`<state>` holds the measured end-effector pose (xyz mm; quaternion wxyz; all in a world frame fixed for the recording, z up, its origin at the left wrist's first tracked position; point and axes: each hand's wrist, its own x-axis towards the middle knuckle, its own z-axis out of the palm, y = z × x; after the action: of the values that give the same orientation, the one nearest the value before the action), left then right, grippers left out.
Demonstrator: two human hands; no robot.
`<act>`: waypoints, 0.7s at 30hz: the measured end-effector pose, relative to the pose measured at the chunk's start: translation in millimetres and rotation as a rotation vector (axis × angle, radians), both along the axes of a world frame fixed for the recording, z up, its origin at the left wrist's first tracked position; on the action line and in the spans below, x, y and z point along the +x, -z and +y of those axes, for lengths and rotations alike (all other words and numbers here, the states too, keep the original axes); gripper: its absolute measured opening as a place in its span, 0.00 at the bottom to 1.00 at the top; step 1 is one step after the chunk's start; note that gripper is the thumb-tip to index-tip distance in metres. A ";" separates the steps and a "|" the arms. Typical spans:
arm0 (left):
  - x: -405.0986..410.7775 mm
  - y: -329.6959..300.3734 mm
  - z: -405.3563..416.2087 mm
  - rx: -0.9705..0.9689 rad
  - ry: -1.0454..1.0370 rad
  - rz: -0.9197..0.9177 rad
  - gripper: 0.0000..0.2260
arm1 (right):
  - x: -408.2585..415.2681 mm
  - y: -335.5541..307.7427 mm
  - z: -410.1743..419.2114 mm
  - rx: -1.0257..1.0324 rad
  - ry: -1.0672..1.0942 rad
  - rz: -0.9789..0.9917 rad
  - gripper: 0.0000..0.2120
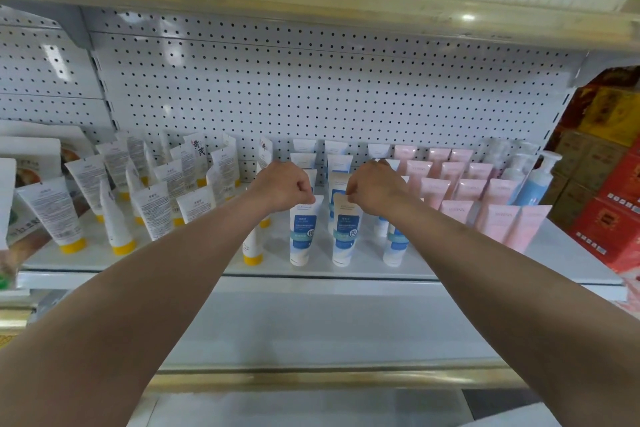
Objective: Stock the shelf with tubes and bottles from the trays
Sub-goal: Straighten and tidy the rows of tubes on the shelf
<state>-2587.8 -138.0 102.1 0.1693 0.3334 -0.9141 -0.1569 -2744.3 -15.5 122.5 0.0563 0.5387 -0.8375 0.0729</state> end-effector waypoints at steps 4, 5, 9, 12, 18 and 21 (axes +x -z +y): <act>0.0 -0.5 -0.8 -0.004 0.007 -0.003 0.05 | 0.2 -0.2 -2.7 0.004 0.009 -0.013 0.10; 0.0 -0.1 -0.9 0.000 0.011 0.000 0.05 | 0.0 -0.4 -3.2 0.008 0.013 -0.012 0.09; 1.7 1.3 -1.0 0.019 0.020 0.023 0.05 | 0.5 -1.3 -3.3 0.002 0.018 -0.027 0.08; 2.8 2.6 -1.3 0.027 0.023 0.041 0.05 | 1.8 -1.5 -2.5 0.001 0.027 -0.039 0.07; 5.5 3.3 -1.5 0.039 0.016 0.063 0.05 | 5.4 -2.7 -0.8 -0.009 0.053 -0.067 0.06; 6.3 4.0 -1.0 0.035 0.011 0.066 0.05 | 7.0 -3.0 -1.1 -0.012 0.051 -0.085 0.07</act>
<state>-2581.5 -139.0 98.1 0.1925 0.3258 -0.9070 -0.1848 -2737.3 -16.6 125.5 0.0258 0.5133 -0.8520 0.0995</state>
